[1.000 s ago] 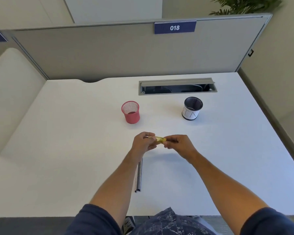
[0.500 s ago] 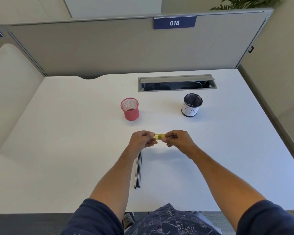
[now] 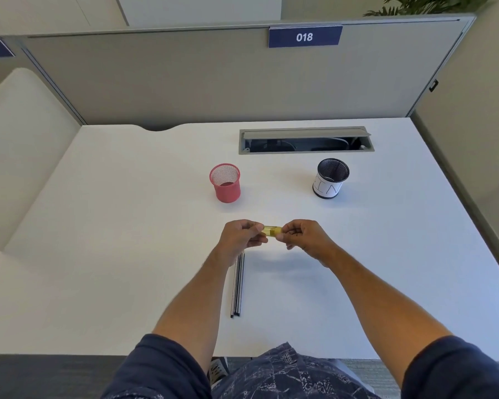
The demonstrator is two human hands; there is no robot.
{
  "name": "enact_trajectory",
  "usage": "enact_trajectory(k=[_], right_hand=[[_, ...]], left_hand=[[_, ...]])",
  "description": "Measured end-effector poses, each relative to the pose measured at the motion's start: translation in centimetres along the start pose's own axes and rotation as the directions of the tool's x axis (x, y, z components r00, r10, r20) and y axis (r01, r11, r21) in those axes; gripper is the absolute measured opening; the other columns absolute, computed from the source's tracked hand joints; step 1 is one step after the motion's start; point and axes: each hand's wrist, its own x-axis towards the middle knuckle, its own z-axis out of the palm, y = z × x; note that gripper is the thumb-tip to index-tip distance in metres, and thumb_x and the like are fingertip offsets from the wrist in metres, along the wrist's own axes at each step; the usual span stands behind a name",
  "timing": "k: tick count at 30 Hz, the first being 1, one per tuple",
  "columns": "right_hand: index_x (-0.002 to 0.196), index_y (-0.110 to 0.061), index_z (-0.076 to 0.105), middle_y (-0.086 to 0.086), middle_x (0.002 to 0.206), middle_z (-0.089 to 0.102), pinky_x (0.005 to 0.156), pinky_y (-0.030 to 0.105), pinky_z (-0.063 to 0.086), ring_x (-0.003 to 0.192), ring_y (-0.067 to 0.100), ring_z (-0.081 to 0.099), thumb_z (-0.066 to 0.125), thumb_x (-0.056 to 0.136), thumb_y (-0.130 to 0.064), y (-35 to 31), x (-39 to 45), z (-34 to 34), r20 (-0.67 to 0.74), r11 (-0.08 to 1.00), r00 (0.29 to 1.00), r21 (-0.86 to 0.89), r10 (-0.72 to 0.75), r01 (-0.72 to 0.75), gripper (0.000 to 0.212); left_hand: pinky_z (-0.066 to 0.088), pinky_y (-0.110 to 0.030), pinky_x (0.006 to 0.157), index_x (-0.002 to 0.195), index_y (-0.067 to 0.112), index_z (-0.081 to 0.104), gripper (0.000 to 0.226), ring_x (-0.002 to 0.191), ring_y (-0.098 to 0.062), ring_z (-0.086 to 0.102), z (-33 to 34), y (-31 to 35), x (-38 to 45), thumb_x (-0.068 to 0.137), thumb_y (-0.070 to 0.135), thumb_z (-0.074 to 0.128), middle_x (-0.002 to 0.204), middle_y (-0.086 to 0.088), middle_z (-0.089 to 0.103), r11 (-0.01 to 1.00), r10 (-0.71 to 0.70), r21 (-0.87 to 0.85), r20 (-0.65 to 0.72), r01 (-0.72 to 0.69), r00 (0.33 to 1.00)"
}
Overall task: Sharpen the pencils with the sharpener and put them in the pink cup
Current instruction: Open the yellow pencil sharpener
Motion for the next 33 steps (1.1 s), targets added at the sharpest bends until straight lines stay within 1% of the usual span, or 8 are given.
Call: enact_trajectory(k=[4, 9, 12, 15, 19, 24, 29, 33], right_hand=[[0.089, -0.006, 0.07, 0.005, 0.073, 0.07, 0.075, 0.031, 0.058, 0.07, 0.016, 0.067, 0.084, 0.083, -0.027, -0.6, 0.0, 0.3, -0.002, 1.0, 1.0, -0.007, -0.025, 0.025, 0.025], [0.114, -0.012, 0.068, 0.013, 0.094, 0.074, 0.081, 0.027, 0.06, 0.082, 0.019, 0.073, 0.083, 0.081, -0.009, -1.4, 0.2, 1.5, -0.05, 0.991, 0.99, 0.01, -0.133, 0.134, 0.036], [0.109, -0.018, 0.073, 0.008, 0.088, 0.077, 0.079, 0.025, 0.059, 0.079, 0.018, 0.072, 0.08, 0.085, -0.011, -1.6, 0.4, 1.9, -0.075, 0.979, 0.977, -0.043, -0.2, 0.197, 0.025], [0.099, -0.019, 0.077, 0.007, 0.08, 0.077, 0.073, 0.025, 0.059, 0.071, 0.017, 0.072, 0.075, 0.09, -0.019, -1.7, 0.7, 2.2, -0.09, 0.983, 0.979, -0.051, -0.181, 0.177, 0.009], [0.098, -0.013, 0.08, 0.005, 0.073, 0.074, 0.067, 0.022, 0.057, 0.066, 0.012, 0.07, 0.071, 0.094, -0.024, -1.7, 0.9, 2.7, -0.108, 0.985, 0.982, -0.092, -0.152, 0.142, 0.015], [0.112, -0.013, 0.075, 0.004, 0.087, 0.074, 0.078, 0.025, 0.055, 0.078, 0.013, 0.069, 0.059, 0.1, -0.012, -1.3, 0.9, 3.4, -0.142, 0.95, 0.962, -0.247, -0.232, 0.192, 0.02], [0.104, -0.01, 0.069, 0.002, 0.09, 0.065, 0.08, 0.034, 0.054, 0.082, 0.015, 0.066, 0.048, 0.105, -0.017, -1.5, 0.8, 3.5, -0.045, 0.818, 0.948, -0.52, -0.314, 0.246, 0.023], [0.101, -0.008, 0.065, 0.004, 0.094, 0.062, 0.079, 0.036, 0.054, 0.083, 0.019, 0.065, 0.044, 0.102, -0.005, -1.4, 0.8, 4.0, -0.042, 0.739, 0.944, -0.634, -0.327, 0.228, 0.021]], left_hand=[[0.06, -0.029, 0.066, 0.093, 0.0, 0.07, 0.022, 0.064, -0.021, 0.072, -0.1, 0.0, -0.1, 0.095, 0.022, 0.072, 0.074, -0.014, 0.073, 0.999, -0.029, -0.046, -0.037, 0.028, 0.999], [0.056, -0.028, 0.054, 0.086, 0.003, 0.071, 0.03, 0.051, -0.018, 0.062, -0.2, 0.2, 0.0, 0.093, 0.032, 0.074, 0.066, -0.013, 0.067, 0.993, -0.071, -0.103, -0.093, 0.061, 0.993], [0.055, -0.028, 0.053, 0.083, 0.003, 0.073, 0.034, 0.05, -0.019, 0.061, -0.3, 0.5, 0.1, 0.092, 0.036, 0.075, 0.064, -0.013, 0.067, 0.993, -0.08, -0.097, -0.107, 0.07, 0.991], [0.057, -0.028, 0.058, 0.09, 0.002, 0.074, 0.035, 0.058, -0.022, 0.068, -0.6, 0.7, 0.0, 0.091, 0.037, 0.076, 0.072, -0.016, 0.071, 0.996, -0.055, -0.075, -0.08, 0.049, 0.995], [0.06, -0.03, 0.07, 0.102, 0.004, 0.075, 0.023, 0.073, -0.024, 0.073, -1.0, 0.9, -0.1, 0.091, 0.023, 0.077, 0.084, -0.018, 0.075, 0.999, 0.018, -0.026, -0.004, -0.018, 1.0], [0.055, -0.027, 0.055, 0.09, 0.007, 0.076, 0.021, 0.054, -0.019, 0.063, -1.0, 1.1, 0.3, 0.094, 0.028, 0.073, 0.068, -0.012, 0.067, 1.0, -0.016, -0.002, -0.073, 0.016, 0.997], [0.047, -0.026, 0.05, 0.088, 0.005, 0.076, 0.022, 0.049, -0.017, 0.051, -1.3, 1.1, 0.6, 0.095, 0.025, 0.073, 0.064, -0.011, 0.062, 0.998, -0.041, 0.047, -0.062, 0.044, 0.997], [0.047, -0.025, 0.049, 0.09, -0.001, 0.074, 0.022, 0.048, -0.016, 0.052, -1.4, 1.3, 0.8, 0.095, 0.021, 0.072, 0.063, -0.012, 0.064, 0.995, -0.05, 0.078, -0.055, 0.054, 0.997]])
